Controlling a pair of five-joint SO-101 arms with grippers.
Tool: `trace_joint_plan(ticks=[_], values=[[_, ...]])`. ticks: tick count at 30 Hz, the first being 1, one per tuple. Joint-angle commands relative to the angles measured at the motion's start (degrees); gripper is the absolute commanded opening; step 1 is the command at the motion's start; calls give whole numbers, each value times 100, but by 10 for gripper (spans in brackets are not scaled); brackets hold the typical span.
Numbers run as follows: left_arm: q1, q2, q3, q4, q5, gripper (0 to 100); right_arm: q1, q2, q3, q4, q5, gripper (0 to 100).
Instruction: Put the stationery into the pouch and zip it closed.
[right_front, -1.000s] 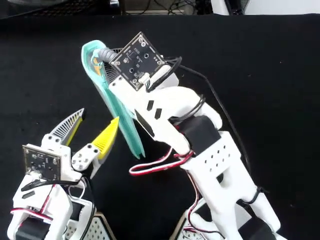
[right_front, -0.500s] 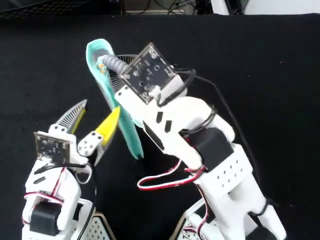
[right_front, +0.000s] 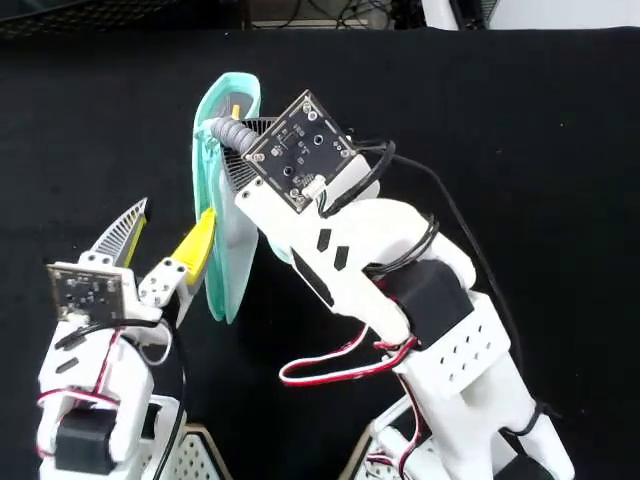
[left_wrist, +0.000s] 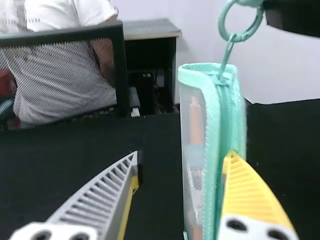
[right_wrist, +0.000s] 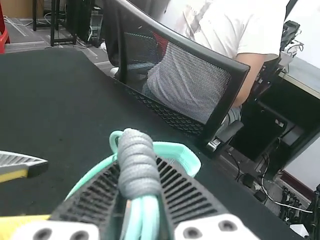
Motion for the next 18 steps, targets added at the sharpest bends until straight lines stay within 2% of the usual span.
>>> trace_joint_plan(ticks=[1, 5, 11, 18], values=[[-31, 18, -963, 598, 185, 272, 79, -224, -66, -35, -26, 14], [92, 18, -813, 501, 185, 272, 79, -224, -84, -35, -26, 14], [1138, 26, -708, 466, 18, 272, 70, -215, -48, -35, -26, 14], [1244, 97, -321, -211, 18, 268, 53, 75, -66, 0, -26, 14]])
